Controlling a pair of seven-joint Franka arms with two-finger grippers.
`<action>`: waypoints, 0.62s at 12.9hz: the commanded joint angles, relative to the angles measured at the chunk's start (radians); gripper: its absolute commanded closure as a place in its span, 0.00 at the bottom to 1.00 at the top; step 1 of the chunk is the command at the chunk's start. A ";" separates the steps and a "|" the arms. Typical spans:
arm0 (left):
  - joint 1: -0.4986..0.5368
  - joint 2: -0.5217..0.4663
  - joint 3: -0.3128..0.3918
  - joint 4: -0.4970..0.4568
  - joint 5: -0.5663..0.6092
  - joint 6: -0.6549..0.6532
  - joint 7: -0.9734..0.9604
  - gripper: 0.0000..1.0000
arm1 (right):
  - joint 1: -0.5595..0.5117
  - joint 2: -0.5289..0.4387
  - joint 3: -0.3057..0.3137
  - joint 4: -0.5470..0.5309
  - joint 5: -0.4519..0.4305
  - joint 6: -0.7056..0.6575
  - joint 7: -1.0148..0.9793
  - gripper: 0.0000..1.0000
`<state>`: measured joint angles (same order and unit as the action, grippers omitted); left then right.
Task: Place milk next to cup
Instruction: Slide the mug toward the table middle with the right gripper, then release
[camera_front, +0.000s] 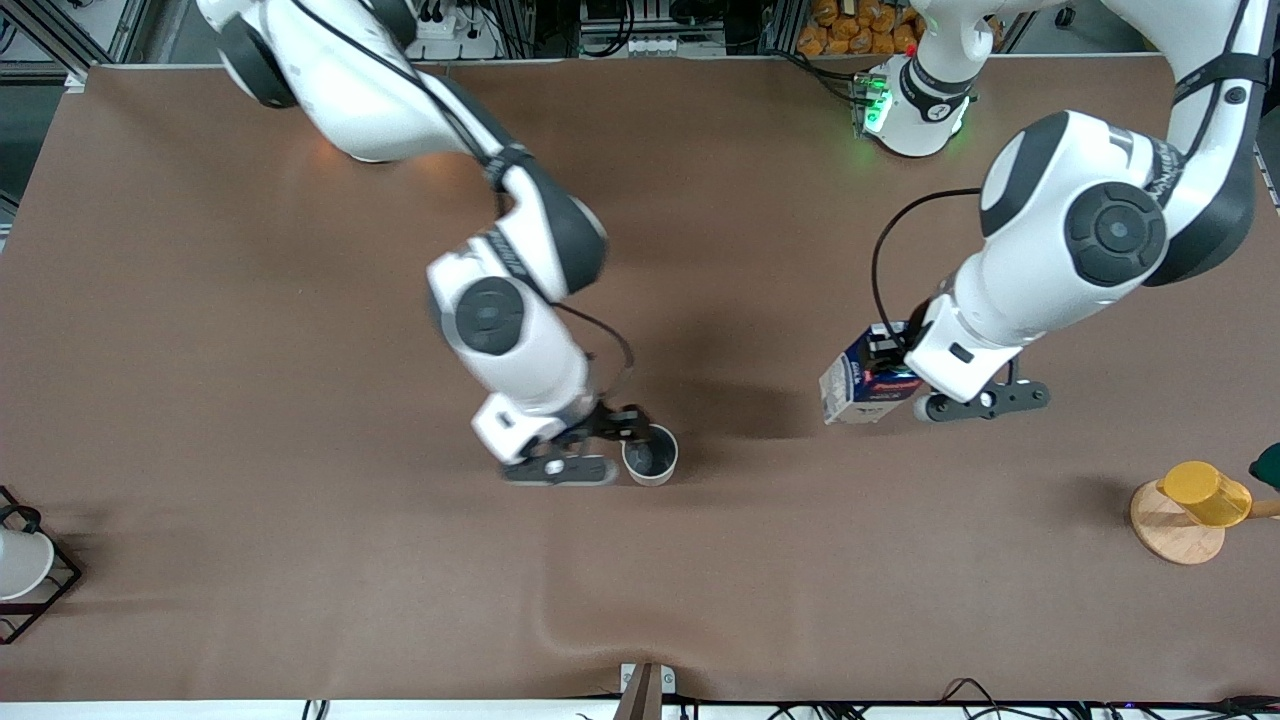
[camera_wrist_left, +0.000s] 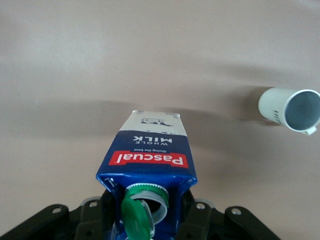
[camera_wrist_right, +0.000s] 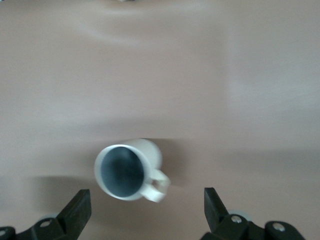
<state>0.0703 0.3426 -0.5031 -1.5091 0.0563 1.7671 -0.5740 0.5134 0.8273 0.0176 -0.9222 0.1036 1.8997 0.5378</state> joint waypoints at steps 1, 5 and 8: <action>-0.050 0.024 -0.038 0.001 0.003 -0.011 -0.134 0.50 | -0.117 -0.107 0.008 -0.103 0.011 -0.123 -0.120 0.00; -0.217 0.117 -0.029 0.033 0.014 0.099 -0.250 0.50 | -0.258 -0.389 -0.002 -0.441 -0.024 -0.114 -0.202 0.00; -0.303 0.243 -0.016 0.162 0.020 0.129 -0.259 0.53 | -0.306 -0.546 -0.005 -0.599 -0.050 -0.116 -0.219 0.00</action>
<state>-0.1840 0.4907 -0.5344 -1.4675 0.0566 1.9044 -0.8205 0.2264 0.4426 -0.0019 -1.3257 0.0878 1.7581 0.3224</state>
